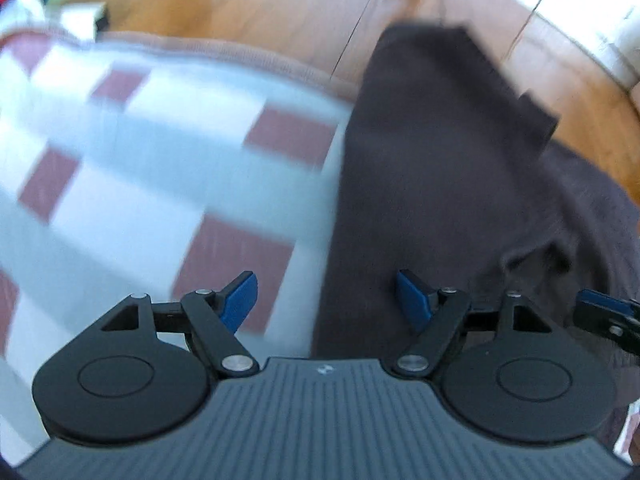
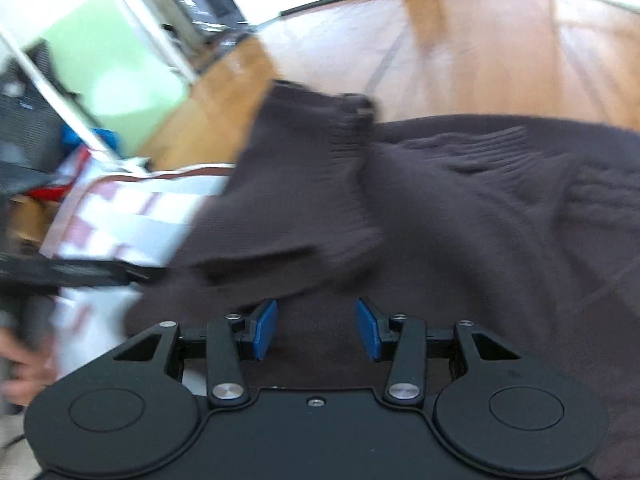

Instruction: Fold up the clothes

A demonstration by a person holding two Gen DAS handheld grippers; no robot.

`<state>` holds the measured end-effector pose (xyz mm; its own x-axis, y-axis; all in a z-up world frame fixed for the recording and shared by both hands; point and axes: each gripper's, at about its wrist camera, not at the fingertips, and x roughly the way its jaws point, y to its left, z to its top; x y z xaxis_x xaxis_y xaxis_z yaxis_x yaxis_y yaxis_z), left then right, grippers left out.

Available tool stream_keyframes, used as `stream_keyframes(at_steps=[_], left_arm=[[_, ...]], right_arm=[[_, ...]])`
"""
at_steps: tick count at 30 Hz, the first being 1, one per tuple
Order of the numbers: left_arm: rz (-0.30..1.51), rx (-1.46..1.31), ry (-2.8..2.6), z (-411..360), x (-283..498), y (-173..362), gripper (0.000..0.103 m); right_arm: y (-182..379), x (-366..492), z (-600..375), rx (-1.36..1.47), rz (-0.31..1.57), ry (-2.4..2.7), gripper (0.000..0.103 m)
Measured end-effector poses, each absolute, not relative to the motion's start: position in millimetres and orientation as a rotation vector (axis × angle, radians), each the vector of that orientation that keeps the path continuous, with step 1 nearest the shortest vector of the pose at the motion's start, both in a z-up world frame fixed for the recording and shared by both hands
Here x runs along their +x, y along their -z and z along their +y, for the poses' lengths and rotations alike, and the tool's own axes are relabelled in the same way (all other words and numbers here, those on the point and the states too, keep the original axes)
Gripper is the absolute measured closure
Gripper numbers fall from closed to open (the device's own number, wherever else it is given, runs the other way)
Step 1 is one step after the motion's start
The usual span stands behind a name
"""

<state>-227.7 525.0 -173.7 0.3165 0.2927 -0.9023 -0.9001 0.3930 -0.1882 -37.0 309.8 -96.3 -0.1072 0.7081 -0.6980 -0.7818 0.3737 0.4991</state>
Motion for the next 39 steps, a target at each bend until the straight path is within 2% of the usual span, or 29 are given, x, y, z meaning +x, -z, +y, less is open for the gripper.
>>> stream_keyframes(at_steps=[5, 7, 10, 11, 12, 13, 16, 18, 21, 24, 28, 30, 33, 35, 39], left_arm=[[0.926, -0.832, -0.926, 526.2, -233.7, 180.3, 0.015], [0.930, -0.829, -0.925, 527.5, -232.3, 182.0, 0.015], [0.909, -0.812, -0.905, 527.9, -229.8, 180.2, 0.016], [0.903, -0.796, -0.902, 528.1, -229.1, 179.2, 0.016], [0.897, -0.777, -0.903, 528.1, -228.6, 177.9, 0.017], [0.887, -0.746, -0.922, 527.0, -229.5, 174.1, 0.019], [0.824, -0.647, -0.936, 518.8, -235.4, 154.7, 0.019], [0.804, -0.657, -0.883, 514.7, -236.9, 149.7, 0.019], [0.969, -0.594, -0.881, 508.6, -219.5, 162.7, 0.019], [1.082, -0.458, -0.955, 506.1, -204.1, 172.4, 0.019], [0.958, -0.500, -0.957, 510.4, -212.1, 159.8, 0.019], [0.855, -0.519, -0.941, 512.2, -216.0, 148.2, 0.019], [0.725, -0.551, -0.879, 510.3, -217.4, 134.5, 0.019], [0.704, -0.555, -0.822, 509.2, -209.9, 135.7, 0.019], [0.792, -0.532, -0.780, 508.4, -186.5, 155.5, 0.019]], right_arm=[[100.5, -56.0, 315.3, 0.016, 1.240, -1.340, 0.043], [106.8, -59.6, 321.6, 0.059, 1.269, -1.379, 0.028], [130.2, -58.8, 351.4, 0.033, 1.325, -1.344, 0.027], [137.0, -57.2, 359.3, 0.049, 1.347, -1.314, 0.036], [135.0, -58.3, 362.5, 0.068, 1.335, -1.315, 0.074], [131.6, -59.9, 365.0, 0.088, 1.318, -1.321, 0.083], [81.3, -84.8, 342.6, -0.006, 1.019, -1.363, 0.088], [60.6, -102.1, 322.7, -0.155, 0.887, -1.329, 0.088], [89.2, -113.3, 317.1, -0.402, 0.906, -1.266, 0.087], [103.4, -120.5, 317.7, -0.457, 0.965, -1.287, 0.081], [75.3, -103.7, 310.2, -0.395, 0.894, -1.304, 0.055], [63.5, -78.2, 310.2, -0.329, 0.861, -1.256, 0.049], [74.2, -25.2, 315.8, -0.181, 0.989, -1.144, 0.049], [90.3, -3.5, 322.0, -0.115, 1.078, -1.052, 0.049], [114.7, 17.4, 331.9, -0.041, 1.161, -1.017, 0.048]])
